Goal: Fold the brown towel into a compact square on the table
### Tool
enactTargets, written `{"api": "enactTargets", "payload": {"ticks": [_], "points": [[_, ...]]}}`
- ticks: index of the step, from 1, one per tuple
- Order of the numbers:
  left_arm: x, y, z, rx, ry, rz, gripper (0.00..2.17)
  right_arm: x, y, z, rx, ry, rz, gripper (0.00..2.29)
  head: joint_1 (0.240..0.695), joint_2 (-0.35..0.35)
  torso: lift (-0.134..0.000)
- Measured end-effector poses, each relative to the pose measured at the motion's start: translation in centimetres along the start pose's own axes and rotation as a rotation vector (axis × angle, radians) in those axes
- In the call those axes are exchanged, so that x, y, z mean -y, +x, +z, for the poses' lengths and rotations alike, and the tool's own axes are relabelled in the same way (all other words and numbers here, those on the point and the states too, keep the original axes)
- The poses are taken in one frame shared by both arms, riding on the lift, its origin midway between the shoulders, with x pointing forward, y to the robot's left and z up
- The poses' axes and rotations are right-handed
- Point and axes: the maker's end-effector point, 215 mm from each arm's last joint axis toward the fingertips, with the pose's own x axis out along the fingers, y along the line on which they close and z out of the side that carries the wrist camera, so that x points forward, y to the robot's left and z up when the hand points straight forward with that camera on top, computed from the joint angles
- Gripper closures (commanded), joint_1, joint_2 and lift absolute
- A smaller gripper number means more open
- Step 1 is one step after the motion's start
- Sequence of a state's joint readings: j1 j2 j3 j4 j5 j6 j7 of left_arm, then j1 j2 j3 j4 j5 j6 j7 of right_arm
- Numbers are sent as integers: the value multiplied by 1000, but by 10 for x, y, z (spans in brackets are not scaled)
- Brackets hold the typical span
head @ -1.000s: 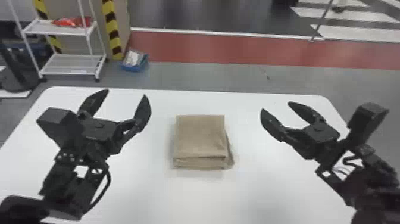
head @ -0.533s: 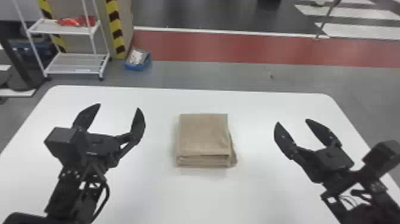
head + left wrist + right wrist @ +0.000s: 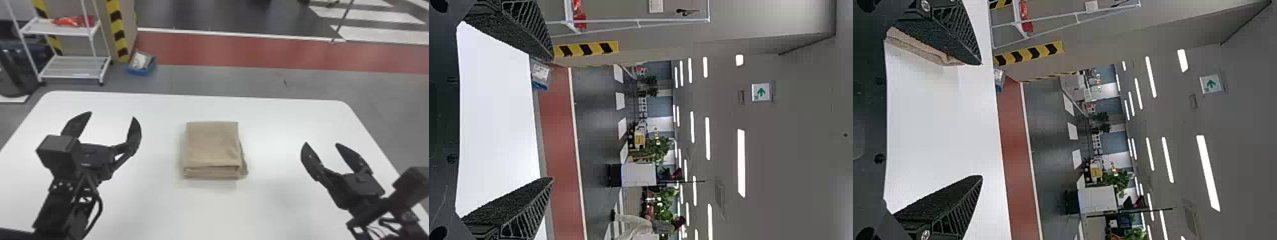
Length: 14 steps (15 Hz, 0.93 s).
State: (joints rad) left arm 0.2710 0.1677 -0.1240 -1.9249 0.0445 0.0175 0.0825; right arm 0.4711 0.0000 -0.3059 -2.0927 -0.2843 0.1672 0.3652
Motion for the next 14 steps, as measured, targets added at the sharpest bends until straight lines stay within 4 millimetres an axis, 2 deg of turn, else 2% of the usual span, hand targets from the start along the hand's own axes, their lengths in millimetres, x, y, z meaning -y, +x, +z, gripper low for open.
{"api": "enactTargets", "payload": {"ticks": [2, 6, 14], "points": [[2, -2, 0, 0, 1, -6, 29, -4, 1, 6, 16, 14, -18, 83, 695, -125, -124], [7, -5, 2, -2, 0, -20, 29, -28, 8, 19, 50, 27, 9, 83, 695, -105, -124], [13, -2, 5, -6, -3, -30, 29, -29, 11, 23, 63, 23, 8, 90, 695, -110, -124]]}}
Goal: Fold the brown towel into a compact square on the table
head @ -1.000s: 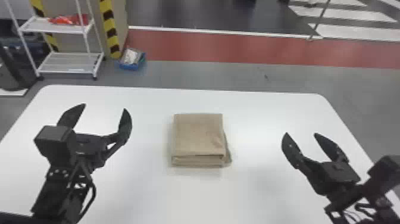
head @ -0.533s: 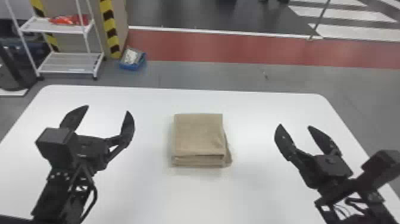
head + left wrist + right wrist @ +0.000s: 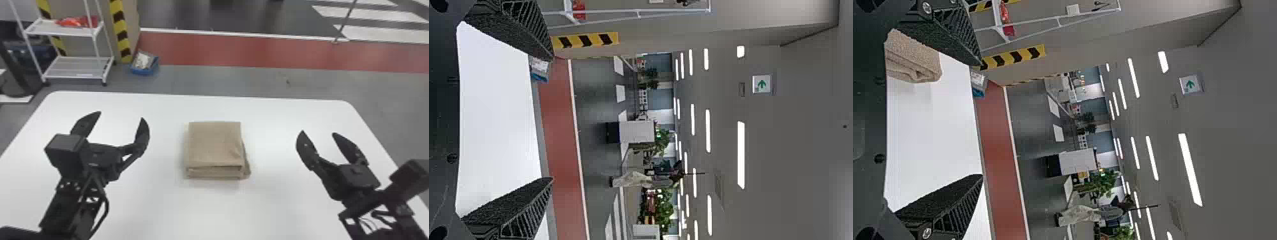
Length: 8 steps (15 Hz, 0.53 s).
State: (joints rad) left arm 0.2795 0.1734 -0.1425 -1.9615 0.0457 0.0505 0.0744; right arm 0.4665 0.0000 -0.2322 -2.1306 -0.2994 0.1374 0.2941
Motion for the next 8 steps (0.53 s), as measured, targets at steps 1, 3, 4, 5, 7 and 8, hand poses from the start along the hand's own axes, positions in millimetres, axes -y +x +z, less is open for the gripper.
{"api": "enactTargets", "payload": {"ticks": [1, 3, 4, 5, 7, 8], "points": [[0, 0, -1, -2, 0, 1, 29, 0, 0, 0, 0, -1, -1, 90, 695, -110, -124], [0, 0, -1, -4, -1, 0, 29, 0, 0, 0, -2, -2, 0, 90, 695, -110, -124], [1, 0, -2, -5, -1, 0, 29, -1, 0, 1, -2, -3, 0, 90, 695, -110, -124], [2, 0, -2, -5, -3, -1, 29, 0, 0, 1, -2, -3, -2, 90, 695, -110, -124], [6, 0, -1, -4, -7, -7, 29, 0, 0, -1, -8, -1, -3, 90, 695, -115, -124], [7, 0, -1, -3, -7, -8, 29, -1, 0, -2, -10, 0, -3, 90, 695, -116, -124]]}}
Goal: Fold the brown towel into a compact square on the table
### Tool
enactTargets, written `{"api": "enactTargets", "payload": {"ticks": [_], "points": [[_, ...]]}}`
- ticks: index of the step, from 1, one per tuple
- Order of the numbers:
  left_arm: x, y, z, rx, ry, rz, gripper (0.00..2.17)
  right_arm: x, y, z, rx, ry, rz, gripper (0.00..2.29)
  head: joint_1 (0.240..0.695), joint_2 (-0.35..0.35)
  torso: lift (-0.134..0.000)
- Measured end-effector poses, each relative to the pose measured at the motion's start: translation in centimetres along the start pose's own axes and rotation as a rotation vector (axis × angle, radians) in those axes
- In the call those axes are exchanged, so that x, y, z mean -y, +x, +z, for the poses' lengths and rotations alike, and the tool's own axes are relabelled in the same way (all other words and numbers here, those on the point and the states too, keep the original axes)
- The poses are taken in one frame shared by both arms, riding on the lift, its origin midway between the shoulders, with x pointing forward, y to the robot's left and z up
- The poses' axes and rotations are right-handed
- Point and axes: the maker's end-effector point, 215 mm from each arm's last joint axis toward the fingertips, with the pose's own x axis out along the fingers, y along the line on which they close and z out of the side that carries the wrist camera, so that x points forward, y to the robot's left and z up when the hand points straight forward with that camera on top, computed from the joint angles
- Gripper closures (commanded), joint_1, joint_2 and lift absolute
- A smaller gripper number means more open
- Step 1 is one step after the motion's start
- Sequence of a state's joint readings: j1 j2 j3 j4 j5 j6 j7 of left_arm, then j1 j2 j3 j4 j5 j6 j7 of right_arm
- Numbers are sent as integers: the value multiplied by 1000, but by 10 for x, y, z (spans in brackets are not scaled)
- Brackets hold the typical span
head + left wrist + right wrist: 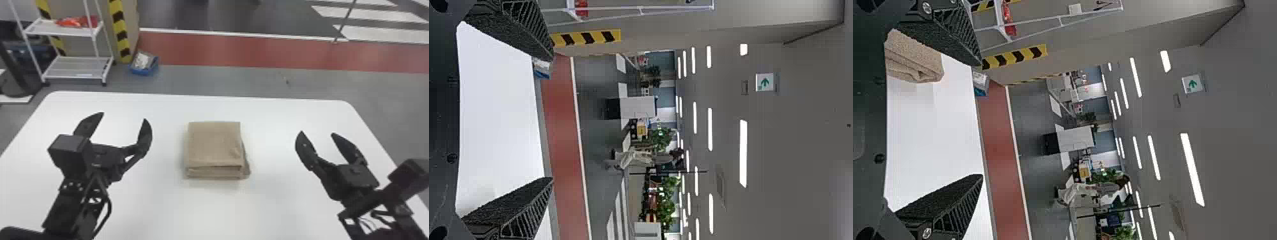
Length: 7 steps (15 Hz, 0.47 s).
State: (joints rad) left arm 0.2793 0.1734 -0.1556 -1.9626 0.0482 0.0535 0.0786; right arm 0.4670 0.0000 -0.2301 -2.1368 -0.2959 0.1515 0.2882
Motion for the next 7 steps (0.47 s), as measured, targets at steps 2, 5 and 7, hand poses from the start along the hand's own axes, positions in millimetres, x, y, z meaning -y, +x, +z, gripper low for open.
{"api": "enactTargets", "payload": {"ticks": [2, 5, 7], "points": [[0, 1, 0, 0, 1, 0, 29, 0, 1, 1, 1, 1, 1, 90, 695, -116, -124], [0, 3, -1, 0, 1, -1, 29, 0, 2, 1, 2, 2, 1, 90, 695, -117, -124], [0, 5, -2, -1, 2, -2, 29, 1, 3, -1, -1, 5, 1, 90, 695, -116, -124]]}}
